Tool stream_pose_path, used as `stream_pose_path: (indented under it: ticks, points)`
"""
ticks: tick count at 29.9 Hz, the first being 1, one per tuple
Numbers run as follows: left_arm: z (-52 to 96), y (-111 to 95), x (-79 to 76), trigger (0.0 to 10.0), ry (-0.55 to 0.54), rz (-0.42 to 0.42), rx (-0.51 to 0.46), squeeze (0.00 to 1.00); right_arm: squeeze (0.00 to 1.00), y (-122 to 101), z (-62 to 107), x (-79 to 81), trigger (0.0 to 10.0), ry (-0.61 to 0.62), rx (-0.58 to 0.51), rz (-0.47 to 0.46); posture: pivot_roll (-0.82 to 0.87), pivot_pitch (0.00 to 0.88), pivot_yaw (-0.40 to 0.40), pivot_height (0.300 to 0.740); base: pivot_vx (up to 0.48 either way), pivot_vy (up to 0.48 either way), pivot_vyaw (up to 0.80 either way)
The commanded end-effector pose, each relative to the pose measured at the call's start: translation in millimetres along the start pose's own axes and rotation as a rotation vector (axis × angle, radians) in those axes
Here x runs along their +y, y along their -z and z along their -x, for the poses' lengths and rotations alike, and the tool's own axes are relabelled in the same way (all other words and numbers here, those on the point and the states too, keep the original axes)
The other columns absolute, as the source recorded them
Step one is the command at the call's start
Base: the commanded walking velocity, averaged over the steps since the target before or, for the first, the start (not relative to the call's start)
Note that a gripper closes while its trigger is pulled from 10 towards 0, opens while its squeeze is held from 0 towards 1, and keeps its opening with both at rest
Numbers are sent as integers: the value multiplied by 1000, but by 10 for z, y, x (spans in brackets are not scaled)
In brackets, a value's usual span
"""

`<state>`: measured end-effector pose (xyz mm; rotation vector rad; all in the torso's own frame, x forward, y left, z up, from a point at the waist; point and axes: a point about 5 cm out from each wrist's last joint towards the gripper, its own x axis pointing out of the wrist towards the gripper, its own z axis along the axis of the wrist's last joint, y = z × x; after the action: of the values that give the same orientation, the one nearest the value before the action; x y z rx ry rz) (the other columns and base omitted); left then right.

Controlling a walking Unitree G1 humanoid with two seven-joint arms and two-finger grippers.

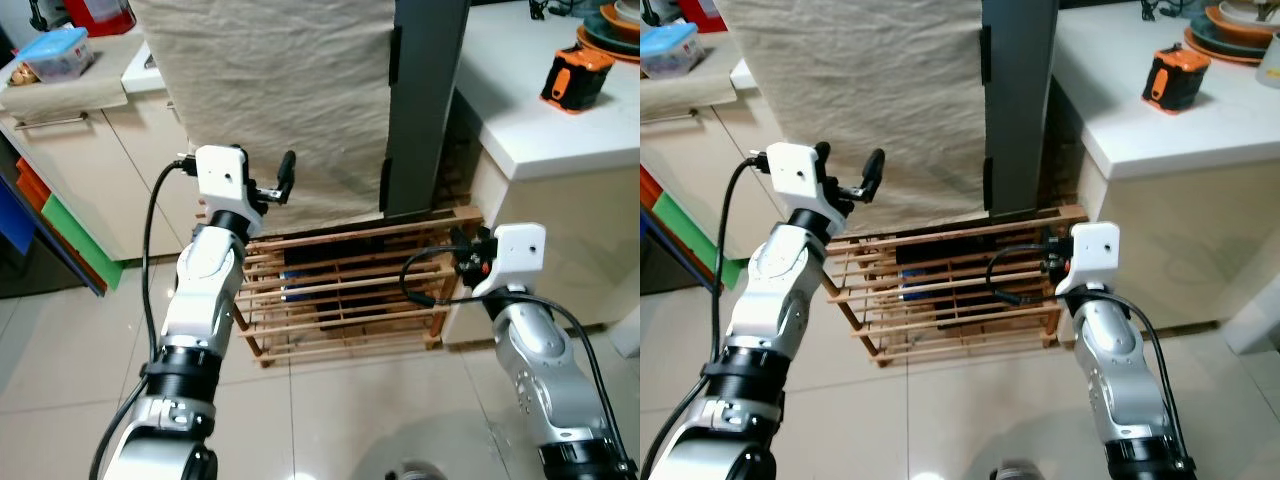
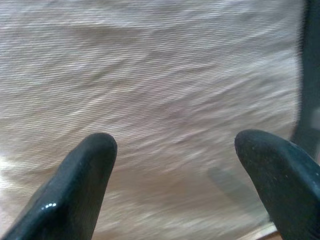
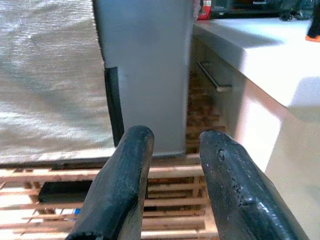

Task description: Restocking fridge

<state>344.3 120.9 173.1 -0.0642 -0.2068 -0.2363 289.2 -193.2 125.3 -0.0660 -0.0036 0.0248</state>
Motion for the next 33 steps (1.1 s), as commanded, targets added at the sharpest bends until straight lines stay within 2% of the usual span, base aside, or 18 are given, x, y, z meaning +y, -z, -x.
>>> stream_pose_path:
  ticks: [1, 11, 16, 25, 33]
  points:
    - [53, 10, 190, 10000, -74, -6, 28, 1000, 0, 53, -32, 36, 10000, 19, 21, 21, -208, 0, 102, 720, 0, 428, 0]
    - [82, 12, 263, 10000, -112, 56, 66, 1000, 0, 62, -40, 36, 10000, 19, 17, 1, -205, 0, 103, 720, 153, 425, 0]
    - [95, 8, 282, 10000, -112, 41, 82, 1000, 0, 65, -38, 23, 10000, 30, 10, -9, -200, 0, 100, 720, 0, 480, -731]
    - [85, 38, 271, 10000, -98, 13, 114, 1000, 0, 53, 8, -135, 10000, 79, -6, 1, -198, 0, 103, 720, 0, 480, -730]
    - [61, 46, 339, 10000, -104, 8, 128, 1000, 0, 45, 52, -151, 10000, 92, -16, 4, -217, 0, 112, 720, 0, 480, -723]
